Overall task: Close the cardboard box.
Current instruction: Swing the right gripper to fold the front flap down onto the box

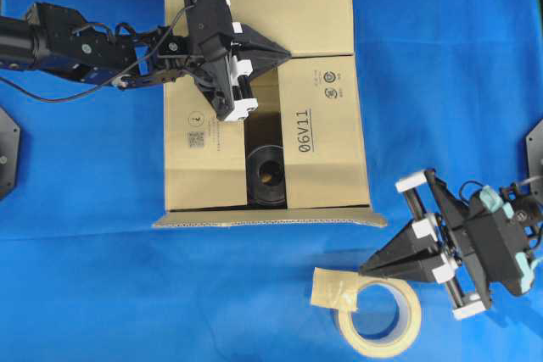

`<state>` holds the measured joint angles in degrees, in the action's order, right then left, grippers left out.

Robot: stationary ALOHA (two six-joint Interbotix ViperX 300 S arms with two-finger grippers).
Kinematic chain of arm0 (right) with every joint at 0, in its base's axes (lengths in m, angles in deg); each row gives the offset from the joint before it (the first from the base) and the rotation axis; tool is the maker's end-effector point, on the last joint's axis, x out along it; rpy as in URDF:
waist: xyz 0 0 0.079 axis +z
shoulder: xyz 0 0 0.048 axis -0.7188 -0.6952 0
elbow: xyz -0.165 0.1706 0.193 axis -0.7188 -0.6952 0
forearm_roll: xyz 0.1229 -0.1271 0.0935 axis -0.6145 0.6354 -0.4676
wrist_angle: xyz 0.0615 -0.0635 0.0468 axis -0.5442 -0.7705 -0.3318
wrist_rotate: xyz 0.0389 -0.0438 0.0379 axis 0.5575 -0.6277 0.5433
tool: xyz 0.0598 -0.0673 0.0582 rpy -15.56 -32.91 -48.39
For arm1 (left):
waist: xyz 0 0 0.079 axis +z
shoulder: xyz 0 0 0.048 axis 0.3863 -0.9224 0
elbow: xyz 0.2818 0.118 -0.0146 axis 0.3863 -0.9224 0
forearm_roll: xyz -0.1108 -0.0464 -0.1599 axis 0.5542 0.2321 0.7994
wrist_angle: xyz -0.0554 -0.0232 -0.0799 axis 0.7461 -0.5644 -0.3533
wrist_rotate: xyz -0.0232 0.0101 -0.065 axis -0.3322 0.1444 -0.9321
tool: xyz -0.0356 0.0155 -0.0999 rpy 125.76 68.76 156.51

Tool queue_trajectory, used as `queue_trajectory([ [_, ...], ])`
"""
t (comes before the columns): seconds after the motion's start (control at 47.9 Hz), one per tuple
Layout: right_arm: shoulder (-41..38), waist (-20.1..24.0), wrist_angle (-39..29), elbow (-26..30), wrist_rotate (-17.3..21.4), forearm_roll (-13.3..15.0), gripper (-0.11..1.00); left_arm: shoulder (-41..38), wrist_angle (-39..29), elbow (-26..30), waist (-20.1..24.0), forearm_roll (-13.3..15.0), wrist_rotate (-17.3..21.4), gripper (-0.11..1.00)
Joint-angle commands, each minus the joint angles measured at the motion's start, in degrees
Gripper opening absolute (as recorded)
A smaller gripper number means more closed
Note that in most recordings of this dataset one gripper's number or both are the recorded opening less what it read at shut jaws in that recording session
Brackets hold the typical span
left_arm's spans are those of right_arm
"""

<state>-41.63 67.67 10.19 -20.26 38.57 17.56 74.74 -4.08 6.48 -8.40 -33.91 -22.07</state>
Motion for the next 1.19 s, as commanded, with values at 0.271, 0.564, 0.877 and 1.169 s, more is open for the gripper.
queue_trajectory([
  [0.271,4.8,-10.7,0.0,-1.9,0.4,-0.4,0.0,0.9,-0.2,0.1,-0.5,0.1,-0.1,0.0],
  [0.564,2.6,-18.2,0.0,-4.0,0.4,-3.2,0.0,1.0,-0.2,0.0,-0.5,0.1,-0.1,0.0],
  [0.877,-4.7,-19.9,0.0,-3.6,0.4,-6.1,0.0,1.0,-0.2,0.0,-0.5,0.1,-0.3,0.0],
  [1.169,-5.4,-19.9,0.2,-3.1,0.5,-6.5,0.0,1.8,-0.2,0.4,-1.1,0.1,-0.4,0.0],
])
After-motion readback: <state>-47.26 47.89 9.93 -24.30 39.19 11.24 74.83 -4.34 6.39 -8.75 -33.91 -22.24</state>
